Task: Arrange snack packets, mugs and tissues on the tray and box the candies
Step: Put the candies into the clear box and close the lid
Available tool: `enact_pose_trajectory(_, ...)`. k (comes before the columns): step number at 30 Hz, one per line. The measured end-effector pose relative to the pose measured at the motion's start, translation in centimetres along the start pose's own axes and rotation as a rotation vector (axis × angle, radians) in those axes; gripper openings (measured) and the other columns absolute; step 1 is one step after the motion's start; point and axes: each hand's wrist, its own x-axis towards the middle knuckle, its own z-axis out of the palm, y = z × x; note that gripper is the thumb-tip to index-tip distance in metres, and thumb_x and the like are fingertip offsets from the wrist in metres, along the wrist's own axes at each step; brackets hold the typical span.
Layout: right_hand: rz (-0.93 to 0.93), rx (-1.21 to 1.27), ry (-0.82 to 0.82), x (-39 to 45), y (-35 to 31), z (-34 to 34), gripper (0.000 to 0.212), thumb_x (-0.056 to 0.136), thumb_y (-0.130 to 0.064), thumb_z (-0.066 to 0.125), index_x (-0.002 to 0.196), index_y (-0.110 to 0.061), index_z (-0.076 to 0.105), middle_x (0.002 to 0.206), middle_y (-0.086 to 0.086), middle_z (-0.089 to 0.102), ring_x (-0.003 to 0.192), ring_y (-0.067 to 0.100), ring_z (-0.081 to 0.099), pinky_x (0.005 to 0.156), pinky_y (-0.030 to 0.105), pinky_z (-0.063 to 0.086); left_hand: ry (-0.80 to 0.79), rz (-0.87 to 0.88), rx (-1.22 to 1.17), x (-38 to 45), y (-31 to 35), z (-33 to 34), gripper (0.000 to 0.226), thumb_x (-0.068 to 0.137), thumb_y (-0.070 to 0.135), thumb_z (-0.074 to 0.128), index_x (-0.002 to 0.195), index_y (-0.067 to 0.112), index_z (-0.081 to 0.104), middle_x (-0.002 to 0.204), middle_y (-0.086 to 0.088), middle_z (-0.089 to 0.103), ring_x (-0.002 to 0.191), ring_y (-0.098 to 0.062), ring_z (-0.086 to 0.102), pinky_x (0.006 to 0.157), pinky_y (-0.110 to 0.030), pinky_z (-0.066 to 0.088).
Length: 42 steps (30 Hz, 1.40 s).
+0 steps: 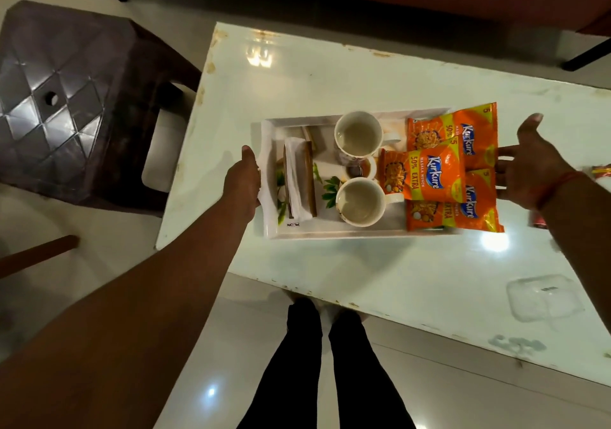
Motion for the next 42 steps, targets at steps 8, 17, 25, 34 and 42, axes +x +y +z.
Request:
enact_pose_trajectory(8,0.058,0.143,0.038,-1.1,2.4,-2.8,0.096,0.074,-0.091,0.022,0.126,-0.015,0.052,0.117,0.011,0.068,0.108,0.032,0.065,0.104,0.055,0.042,-0.109,0.046,0.119,0.3,4.3,3.0,0.055,0.095,0.065,0.033,0.11,0.019,0.059,0.092,-0.001,0.059,0.093,-0.022,0.057,0.094,-0.042,0.05)
enact_pose_trajectory(17,0.037,0.22,0.05,-1.5,4.3,-3.8,0.089,0.075,-0.09,0.023,0.108,-0.017,0.06,0.108,0.011,0.072,0.103,0.031,0.068,0.097,0.052,0.049,-0.151,0.106,0.239,0.7,5.1,4.6,0.059,0.096,0.064,0.031,0.122,0.018,0.058,0.089,0.0,0.058,0.096,-0.023,0.058,0.098,-0.043,0.049)
enact_pose_trajectory(25,0.027,0.21,0.082,-1.0,4.5,-3.7,0.085,0.076,-0.089,0.024,0.105,-0.018,0.061,0.103,0.01,0.074,0.096,0.03,0.071,0.088,0.049,0.053,-0.161,0.093,0.282,0.5,4.8,4.7,0.062,0.096,0.064,0.031,0.126,0.015,0.057,0.106,-0.005,0.061,0.109,-0.025,0.06,0.103,-0.045,0.047)
enact_pose_trajectory(34,0.025,0.186,0.061,-1.0,4.9,-3.7,0.078,0.08,-0.085,0.023,0.103,-0.021,0.06,0.107,0.009,0.072,0.102,0.029,0.068,0.095,0.051,0.05,-0.162,0.125,0.275,0.5,4.7,4.7,0.062,0.095,0.063,0.036,0.124,0.013,0.058,0.105,-0.005,0.059,0.101,-0.024,0.058,0.103,-0.045,0.047)
enact_pose_trajectory(42,-0.168,-0.137,0.181,-1.7,5.3,-3.0,0.07,0.091,-0.074,0.02,0.119,-0.022,0.058,0.118,0.011,0.067,0.111,0.031,0.063,0.1,0.047,0.047,0.016,0.474,0.616,0.4,4.4,5.5,0.061,0.099,0.052,0.032,0.137,0.009,0.05,0.139,-0.017,0.053,0.129,-0.036,0.049,0.109,-0.048,0.04)
